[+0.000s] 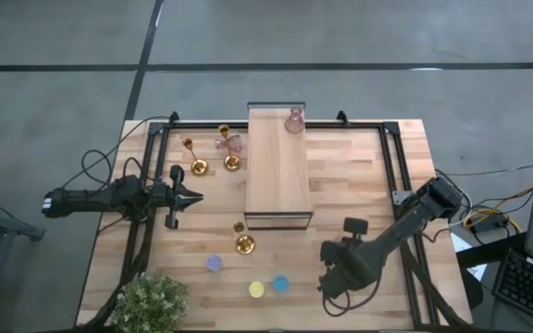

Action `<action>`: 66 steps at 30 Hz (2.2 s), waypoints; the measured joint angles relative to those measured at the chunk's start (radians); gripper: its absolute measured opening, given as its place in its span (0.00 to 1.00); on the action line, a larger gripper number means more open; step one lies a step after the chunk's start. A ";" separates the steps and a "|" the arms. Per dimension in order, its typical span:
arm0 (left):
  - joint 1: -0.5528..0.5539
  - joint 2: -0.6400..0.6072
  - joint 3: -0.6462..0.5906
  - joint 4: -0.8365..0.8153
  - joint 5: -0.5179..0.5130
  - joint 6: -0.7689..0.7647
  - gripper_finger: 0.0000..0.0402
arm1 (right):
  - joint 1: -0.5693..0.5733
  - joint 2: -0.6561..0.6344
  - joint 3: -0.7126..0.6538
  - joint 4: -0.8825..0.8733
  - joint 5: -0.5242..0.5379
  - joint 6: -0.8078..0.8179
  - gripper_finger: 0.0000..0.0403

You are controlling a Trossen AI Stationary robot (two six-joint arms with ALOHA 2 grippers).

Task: Pick & Place candle stick holders
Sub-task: Put the bottom purple glass candle holder on the shelf

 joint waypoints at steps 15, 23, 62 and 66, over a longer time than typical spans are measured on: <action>0.000 0.000 0.000 -0.001 0.000 0.000 0.09 | -0.172 -0.268 0.003 -0.001 0.144 -0.126 0.06; 0.000 0.000 0.000 -0.001 0.000 0.000 0.09 | -0.323 -0.323 0.003 0.000 0.246 -0.319 0.06; 0.000 0.000 0.000 -0.003 0.000 0.000 0.09 | -0.786 0.170 0.644 -0.005 0.188 -1.193 0.07; 0.000 0.000 0.000 -0.003 0.000 0.000 0.09 | -0.788 0.199 0.669 -0.001 0.185 -1.215 0.07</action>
